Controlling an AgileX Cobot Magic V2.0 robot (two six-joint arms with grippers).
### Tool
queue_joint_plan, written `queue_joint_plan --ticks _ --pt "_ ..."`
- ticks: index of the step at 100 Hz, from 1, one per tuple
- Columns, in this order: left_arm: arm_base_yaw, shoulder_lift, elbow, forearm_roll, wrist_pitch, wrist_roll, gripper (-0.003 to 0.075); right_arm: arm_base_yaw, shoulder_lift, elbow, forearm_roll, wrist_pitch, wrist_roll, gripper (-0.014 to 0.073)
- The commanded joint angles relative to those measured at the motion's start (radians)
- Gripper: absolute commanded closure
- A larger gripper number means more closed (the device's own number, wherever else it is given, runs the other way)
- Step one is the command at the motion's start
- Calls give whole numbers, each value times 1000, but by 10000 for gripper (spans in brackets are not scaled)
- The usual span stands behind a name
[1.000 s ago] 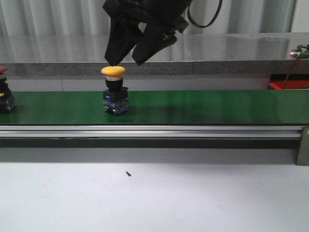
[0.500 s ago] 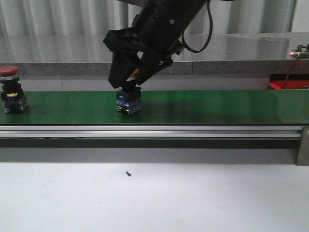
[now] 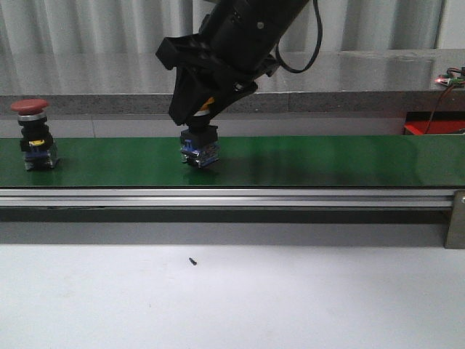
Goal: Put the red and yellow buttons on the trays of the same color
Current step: 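Lower the right gripper, close on the yellow button and lift, then carry the yellow button into the yellow tray and open the right gripper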
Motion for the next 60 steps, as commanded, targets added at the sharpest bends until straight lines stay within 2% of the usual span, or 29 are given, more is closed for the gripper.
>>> queue_joint_plan --ticks 1,33,60 --pt "-10 -4 -27 -29 -56 2 740 -25 -117 14 18 -45 2 475" --pt "-10 -4 -27 -29 -56 2 740 -155 -396 315 18 -153 2 475" --pt "-10 -4 -27 -29 -56 2 740 -340 -613 507 19 -157 2 475"
